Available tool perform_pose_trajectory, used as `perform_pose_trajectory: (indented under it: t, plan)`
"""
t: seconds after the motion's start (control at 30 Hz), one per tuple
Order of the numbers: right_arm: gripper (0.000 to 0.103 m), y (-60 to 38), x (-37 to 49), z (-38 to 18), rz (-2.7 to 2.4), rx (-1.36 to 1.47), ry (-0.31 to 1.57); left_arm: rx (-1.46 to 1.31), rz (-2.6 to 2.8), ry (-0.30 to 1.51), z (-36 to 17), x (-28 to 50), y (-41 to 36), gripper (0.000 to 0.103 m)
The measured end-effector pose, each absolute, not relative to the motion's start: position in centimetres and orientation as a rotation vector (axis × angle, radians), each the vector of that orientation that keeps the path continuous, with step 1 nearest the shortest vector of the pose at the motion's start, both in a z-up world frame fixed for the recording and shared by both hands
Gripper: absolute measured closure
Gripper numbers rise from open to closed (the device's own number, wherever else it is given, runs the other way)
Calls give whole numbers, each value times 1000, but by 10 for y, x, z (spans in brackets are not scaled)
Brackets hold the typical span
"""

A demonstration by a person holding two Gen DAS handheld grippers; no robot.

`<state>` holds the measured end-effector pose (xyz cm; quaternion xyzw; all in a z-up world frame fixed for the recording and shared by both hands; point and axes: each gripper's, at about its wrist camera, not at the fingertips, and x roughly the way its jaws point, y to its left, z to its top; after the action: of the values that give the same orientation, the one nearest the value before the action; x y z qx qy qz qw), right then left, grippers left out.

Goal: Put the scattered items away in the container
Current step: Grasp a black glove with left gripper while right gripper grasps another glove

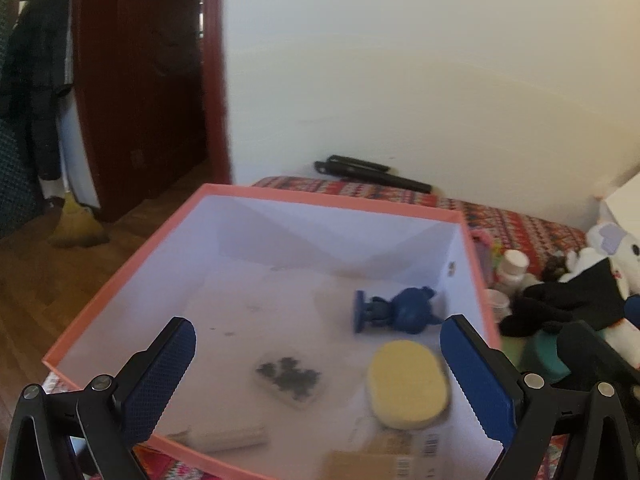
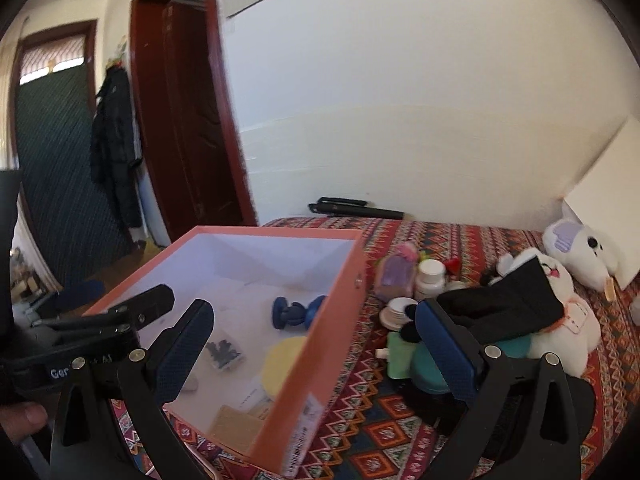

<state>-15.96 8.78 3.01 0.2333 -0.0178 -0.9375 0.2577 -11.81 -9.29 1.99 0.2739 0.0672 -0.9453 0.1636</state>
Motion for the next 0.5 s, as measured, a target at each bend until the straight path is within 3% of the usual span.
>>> perform_pose_trajectory:
  t: [0.33, 0.5]
  plan:
    - [0, 157, -174, 36, -2632, 673, -128, 822, -2764, 86, 15, -142, -39, 1]
    - [1, 212, -188, 31, -2672, 744, -261, 832, -2825, 48, 13, -153, -9, 1]
